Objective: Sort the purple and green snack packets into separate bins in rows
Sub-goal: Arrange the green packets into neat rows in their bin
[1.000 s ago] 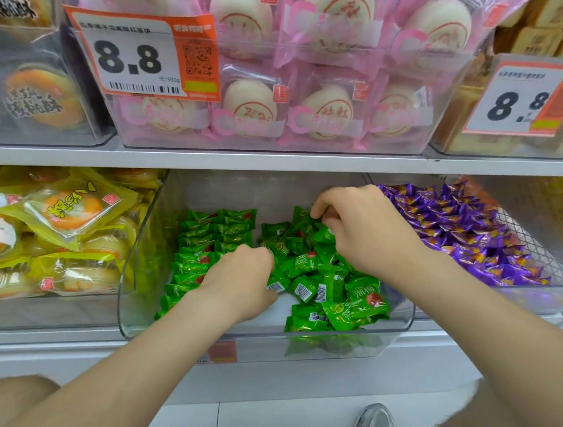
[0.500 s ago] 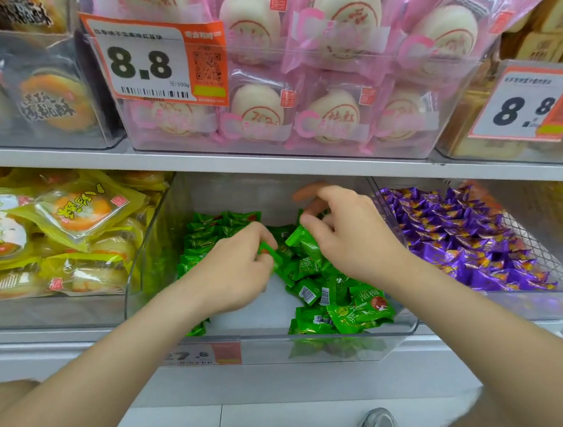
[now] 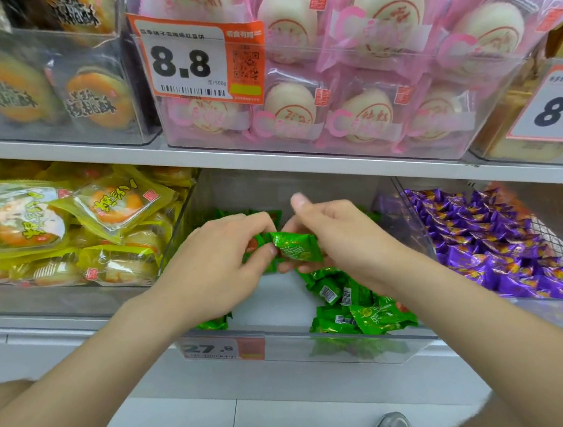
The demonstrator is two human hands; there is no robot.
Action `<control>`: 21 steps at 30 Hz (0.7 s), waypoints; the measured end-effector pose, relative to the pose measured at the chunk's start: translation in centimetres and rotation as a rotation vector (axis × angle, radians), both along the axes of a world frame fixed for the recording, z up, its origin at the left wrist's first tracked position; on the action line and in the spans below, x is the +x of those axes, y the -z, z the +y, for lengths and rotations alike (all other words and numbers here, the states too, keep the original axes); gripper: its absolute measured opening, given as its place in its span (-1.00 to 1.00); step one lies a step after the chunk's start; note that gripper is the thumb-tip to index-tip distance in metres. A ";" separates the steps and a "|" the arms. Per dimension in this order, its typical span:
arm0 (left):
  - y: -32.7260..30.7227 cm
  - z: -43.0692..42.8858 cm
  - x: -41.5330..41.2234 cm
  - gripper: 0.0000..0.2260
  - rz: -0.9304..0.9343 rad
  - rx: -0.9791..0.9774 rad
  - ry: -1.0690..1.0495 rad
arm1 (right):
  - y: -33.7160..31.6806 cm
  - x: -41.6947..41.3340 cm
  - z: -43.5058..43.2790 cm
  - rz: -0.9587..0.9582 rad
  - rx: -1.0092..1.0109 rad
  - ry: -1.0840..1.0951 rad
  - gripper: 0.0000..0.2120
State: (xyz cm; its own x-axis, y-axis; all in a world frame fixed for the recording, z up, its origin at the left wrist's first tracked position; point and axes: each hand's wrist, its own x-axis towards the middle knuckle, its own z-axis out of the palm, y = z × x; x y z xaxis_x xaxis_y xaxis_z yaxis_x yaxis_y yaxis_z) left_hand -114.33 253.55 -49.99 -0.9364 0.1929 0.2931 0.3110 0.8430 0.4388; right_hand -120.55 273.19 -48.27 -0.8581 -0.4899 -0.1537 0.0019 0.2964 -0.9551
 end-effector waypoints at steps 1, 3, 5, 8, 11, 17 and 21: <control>0.0 -0.2 0.1 -0.90 -0.010 -0.007 -0.029 | 0.0 -0.2 0.1 0.070 0.039 -0.020 -0.56; -0.1 -0.4 0.3 -0.92 -0.039 -0.004 -0.076 | 0.1 -0.7 0.5 0.286 0.120 -0.125 -0.78; -0.2 -0.6 0.4 -0.91 -0.078 0.025 -0.096 | 0.6 -1.4 0.8 0.427 0.200 -0.208 -0.86; -0.3 -0.6 0.7 -0.96 -0.113 0.048 -0.110 | 1.5 -2.6 0.8 0.539 0.353 -0.123 -0.87; -0.4 -0.9 0.8 -0.72 -0.203 0.054 -0.176 | 2.3 -3.1 0.3 0.717 0.610 -0.062 -0.83; 0.9 -1.7 1.0 -0.68 -0.201 -0.100 -0.204 | 5.2 -3.0 -2.5 0.663 0.783 -0.272 -0.74; 1.7 -1.7 1.0 -0.63 -0.191 -0.161 -0.221 | 6.9 -3.7 -4.0 0.685 0.856 -0.231 -0.82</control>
